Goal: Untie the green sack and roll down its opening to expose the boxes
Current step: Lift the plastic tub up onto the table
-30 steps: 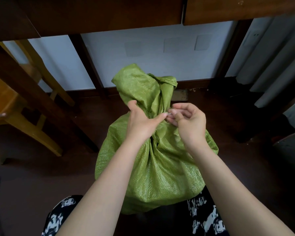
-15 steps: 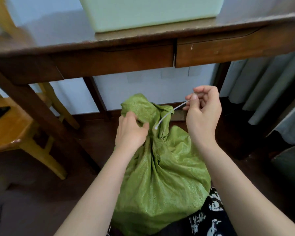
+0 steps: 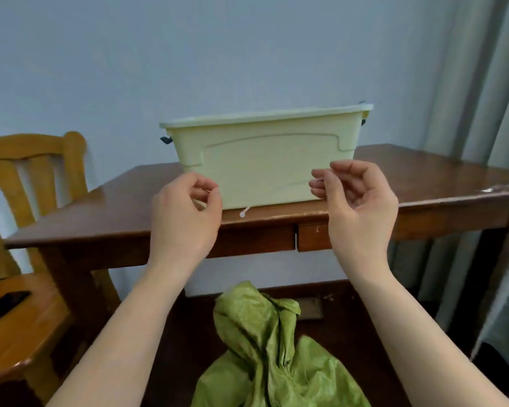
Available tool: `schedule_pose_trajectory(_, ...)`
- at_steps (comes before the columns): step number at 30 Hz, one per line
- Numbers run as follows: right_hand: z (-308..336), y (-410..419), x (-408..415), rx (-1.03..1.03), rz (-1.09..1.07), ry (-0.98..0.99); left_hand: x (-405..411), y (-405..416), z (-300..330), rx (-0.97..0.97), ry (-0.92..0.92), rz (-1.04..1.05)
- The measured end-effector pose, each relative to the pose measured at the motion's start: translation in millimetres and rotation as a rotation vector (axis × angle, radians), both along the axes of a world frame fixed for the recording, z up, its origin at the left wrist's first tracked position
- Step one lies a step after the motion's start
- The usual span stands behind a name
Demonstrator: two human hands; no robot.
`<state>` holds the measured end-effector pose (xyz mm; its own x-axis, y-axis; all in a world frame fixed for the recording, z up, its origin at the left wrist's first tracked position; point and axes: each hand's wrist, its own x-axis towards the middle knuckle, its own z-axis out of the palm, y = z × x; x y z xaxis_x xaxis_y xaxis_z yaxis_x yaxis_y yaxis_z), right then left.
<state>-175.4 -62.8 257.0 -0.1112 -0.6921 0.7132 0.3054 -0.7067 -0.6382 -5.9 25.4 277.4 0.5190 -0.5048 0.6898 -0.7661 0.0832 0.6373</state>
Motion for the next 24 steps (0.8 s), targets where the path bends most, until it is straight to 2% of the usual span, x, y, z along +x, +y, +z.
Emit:
schedule_pose_trajectory(5,73.7,-16.0,4.6,-0.054,-0.029,-0.065,-1.7,-6.4,74.1,-0.187,-0.057,0.015)
schedule_pose_trajectory(10,144.2,-41.6,25.9,-0.024,-0.048,-0.004,12.7,-29.8,145.8,-0.218,-0.099,0.018)
schedule_pose_trajectory(14,178.0,-68.4,40.2,0.072,-0.034,0.071,29.8,-57.0,176.7,-0.09,-0.118,0.03)
schedule_pose_trajectory(18,192.6,-95.5,50.7,0.189,-0.055,0.234,49.6,-83.8,187.7,0.109,-0.086,0.027)
schedule_pose_trajectory(22,195.8,-110.3,51.2,0.323,-0.124,0.675,62.0,-96.2,187.9,0.347,-0.037,0.029)
schedule_pose_trajectory(24,203.2,-109.4,50.7,0.299,-0.163,0.744,65.5,-97.0,192.5,0.428,-0.026,0.032)
